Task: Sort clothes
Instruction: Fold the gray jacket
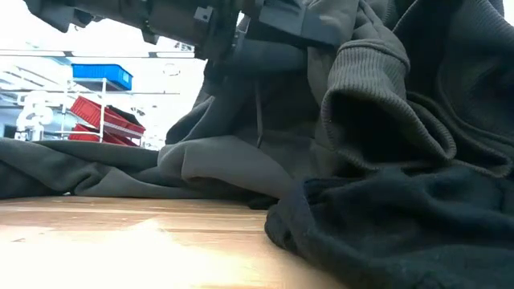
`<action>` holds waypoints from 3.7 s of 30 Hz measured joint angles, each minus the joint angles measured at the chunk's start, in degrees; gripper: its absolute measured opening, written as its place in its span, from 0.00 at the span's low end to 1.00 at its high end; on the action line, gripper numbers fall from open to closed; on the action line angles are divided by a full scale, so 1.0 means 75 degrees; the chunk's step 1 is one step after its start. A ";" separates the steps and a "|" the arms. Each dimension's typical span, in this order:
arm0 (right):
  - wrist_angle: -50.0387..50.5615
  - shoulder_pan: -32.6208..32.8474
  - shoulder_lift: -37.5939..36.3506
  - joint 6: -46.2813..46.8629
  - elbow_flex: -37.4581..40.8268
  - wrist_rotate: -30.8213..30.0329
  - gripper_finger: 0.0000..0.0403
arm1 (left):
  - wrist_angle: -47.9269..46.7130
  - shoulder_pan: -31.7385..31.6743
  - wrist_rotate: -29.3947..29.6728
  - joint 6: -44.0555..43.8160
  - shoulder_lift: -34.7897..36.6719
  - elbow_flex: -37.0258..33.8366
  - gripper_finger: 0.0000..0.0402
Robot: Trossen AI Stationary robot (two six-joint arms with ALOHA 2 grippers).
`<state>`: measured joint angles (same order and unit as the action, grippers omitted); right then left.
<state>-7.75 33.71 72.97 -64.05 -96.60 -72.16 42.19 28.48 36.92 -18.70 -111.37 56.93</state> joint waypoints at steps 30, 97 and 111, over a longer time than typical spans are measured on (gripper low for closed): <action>-0.0221 0.0772 -0.1054 0.0253 0.0000 0.0437 0.00 | -0.0510 0.1831 0.3583 0.7218 0.5532 0.0537 0.02; 1.1481 0.3440 -0.0020 1.8700 0.0861 -0.0648 0.00 | -1.6605 0.4670 0.5990 -0.4136 0.3107 0.6063 0.01; 1.1702 0.1067 -0.0390 2.0675 0.3570 0.2804 0.00 | -1.7184 0.2677 0.4138 -0.7254 0.3611 0.2413 0.01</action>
<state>80.02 41.72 70.05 91.01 -69.82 -51.13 -86.69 48.55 67.95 -73.10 -84.29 75.02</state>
